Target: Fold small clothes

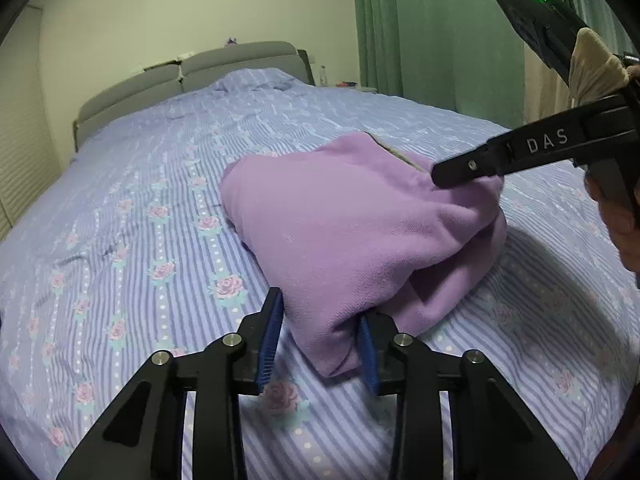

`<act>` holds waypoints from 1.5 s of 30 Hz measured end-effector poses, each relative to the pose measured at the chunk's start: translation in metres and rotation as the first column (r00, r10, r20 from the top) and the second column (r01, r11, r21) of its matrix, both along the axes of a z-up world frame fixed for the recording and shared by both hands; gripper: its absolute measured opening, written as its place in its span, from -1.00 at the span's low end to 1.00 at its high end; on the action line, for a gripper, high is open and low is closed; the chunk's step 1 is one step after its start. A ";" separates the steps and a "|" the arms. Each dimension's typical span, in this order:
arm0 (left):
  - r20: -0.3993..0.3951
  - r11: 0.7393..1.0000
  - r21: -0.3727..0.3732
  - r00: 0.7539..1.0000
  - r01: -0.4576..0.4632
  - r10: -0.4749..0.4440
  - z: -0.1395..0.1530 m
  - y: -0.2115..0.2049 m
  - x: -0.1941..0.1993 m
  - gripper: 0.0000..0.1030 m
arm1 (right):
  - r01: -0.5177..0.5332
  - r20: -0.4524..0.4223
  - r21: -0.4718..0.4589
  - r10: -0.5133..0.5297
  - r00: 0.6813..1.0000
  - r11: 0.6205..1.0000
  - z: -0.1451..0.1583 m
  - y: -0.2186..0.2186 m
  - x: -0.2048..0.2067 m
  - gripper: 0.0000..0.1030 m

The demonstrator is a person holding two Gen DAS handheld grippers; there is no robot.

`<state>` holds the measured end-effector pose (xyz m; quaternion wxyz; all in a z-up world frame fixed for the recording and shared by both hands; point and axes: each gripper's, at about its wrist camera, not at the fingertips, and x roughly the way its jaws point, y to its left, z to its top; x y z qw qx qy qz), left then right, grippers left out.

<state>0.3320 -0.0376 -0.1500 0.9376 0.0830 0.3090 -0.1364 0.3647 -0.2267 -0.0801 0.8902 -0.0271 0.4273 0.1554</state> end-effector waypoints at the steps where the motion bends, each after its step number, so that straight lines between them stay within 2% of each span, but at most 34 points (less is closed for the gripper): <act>1: -0.003 1.000 -0.009 1.000 -0.006 0.006 0.000 0.001 -0.001 -0.37 | 0.014 -0.017 0.001 -0.014 1.000 1.000 -0.002 -0.001 -0.001 -0.31; 4: -0.045 0.996 -0.076 0.998 -0.036 0.032 0.000 0.010 0.001 -0.42 | 0.032 -0.078 0.047 -0.029 0.997 0.998 -0.006 -0.007 -0.004 -0.44; 6: -0.075 0.992 -0.114 0.996 -0.046 0.038 0.000 0.016 0.002 -0.43 | 0.018 -0.087 0.055 -0.013 0.996 0.998 -0.007 -0.008 -0.008 -0.59; 10: -0.097 0.989 -0.138 0.995 -0.051 0.037 0.001 0.019 0.001 -0.44 | -0.022 -0.043 0.023 0.023 0.999 0.999 0.000 -0.004 -0.018 -0.73; 14: -0.109 0.990 -0.135 0.994 -0.047 0.032 0.003 0.017 -0.005 -0.44 | -0.016 0.055 -0.024 0.018 0.998 1.000 0.011 -0.004 -0.027 -0.84; 16: -0.119 0.990 -0.136 0.992 -0.048 0.032 0.003 0.014 0.000 -0.45 | -0.009 0.066 -0.094 0.015 0.998 0.996 0.003 -0.001 -0.026 -0.84; 18: -0.129 0.990 -0.133 0.991 -0.046 0.029 0.001 0.014 0.001 -0.44 | -0.011 0.049 -0.119 0.017 0.999 0.993 -0.011 0.000 -0.024 -0.84; 21: -0.155 0.988 -0.146 0.988 -0.042 0.019 -0.002 0.016 0.008 -0.44 | 0.000 0.054 -0.109 0.006 0.999 0.994 -0.018 -0.004 -0.025 -0.84; 23: -0.177 0.986 -0.163 0.984 -0.039 0.009 -0.002 0.018 0.009 -0.44 | 0.019 0.043 -0.070 -0.016 0.999 0.997 -0.019 -0.010 -0.023 -0.84; 26: -0.206 0.988 -0.155 0.978 -0.010 -0.022 0.004 0.019 0.006 -0.43 | 0.048 0.051 -0.060 -0.045 0.998 0.997 -0.019 -0.014 -0.025 -0.81; 27: -0.195 0.989 -0.149 0.980 -0.002 -0.027 0.010 0.021 0.002 -0.43 | 0.060 0.049 -0.053 -0.057 0.997 0.997 -0.019 -0.015 -0.026 -0.77; 29: -0.133 0.991 -0.134 0.991 0.018 -0.036 0.027 0.027 -0.014 -0.38 | 0.106 0.063 -0.031 -0.104 0.993 0.994 -0.016 -0.019 -0.033 -0.43; 30: -0.101 0.991 -0.129 0.994 0.026 -0.039 0.035 0.029 -0.020 -0.17 | 0.144 0.071 -0.024 -0.142 0.987 0.989 -0.012 -0.022 -0.038 -0.19; 31: -0.067 0.992 -0.120 0.997 0.026 -0.035 0.043 0.033 -0.027 -0.05 | 0.177 0.078 -0.008 -0.176 0.981 0.984 -0.009 -0.025 -0.041 -0.06; 32: -0.027 0.994 -0.108 0.999 0.026 -0.030 0.053 0.037 -0.032 0.05 | 0.224 0.089 0.026 -0.226 0.970 0.974 -0.005 -0.031 -0.046 -0.01; 34: 0.012 0.996 -0.088 1.000 0.027 -0.027 0.067 0.041 -0.035 0.05 | 0.319 0.102 0.111 -0.330 0.938 0.941 0.004 -0.043 -0.060 0.39; 35: 0.030 0.996 -0.084 0.999 0.025 -0.023 0.072 0.045 -0.035 0.08 | 0.364 0.109 0.153 -0.382 0.918 0.919 0.007 -0.049 -0.069 0.47; 37: 0.052 0.996 -0.088 0.999 0.013 -0.009 0.081 0.054 -0.035 0.18 | 0.419 0.144 0.227 -0.456 0.878 0.879 0.012 -0.053 -0.089 0.77; 39: 0.056 0.995 -0.103 0.998 0.000 0.006 0.086 0.062 -0.026 0.29 | 0.437 0.144 0.286 -0.489 0.860 0.853 0.009 -0.050 -0.104 0.88; 41: 0.046 0.993 -0.119 0.999 -0.012 0.018 0.087 0.069 -0.018 0.31 | 0.422 0.101 0.366 -0.486 0.868 0.830 -0.001 -0.043 -0.112 0.89; 45: 0.020 0.990 -0.138 1.000 -0.017 0.020 0.082 0.075 -0.011 0.36 | 0.393 -0.035 0.535 -0.445 0.895 0.748 -0.039 -0.029 -0.108 0.90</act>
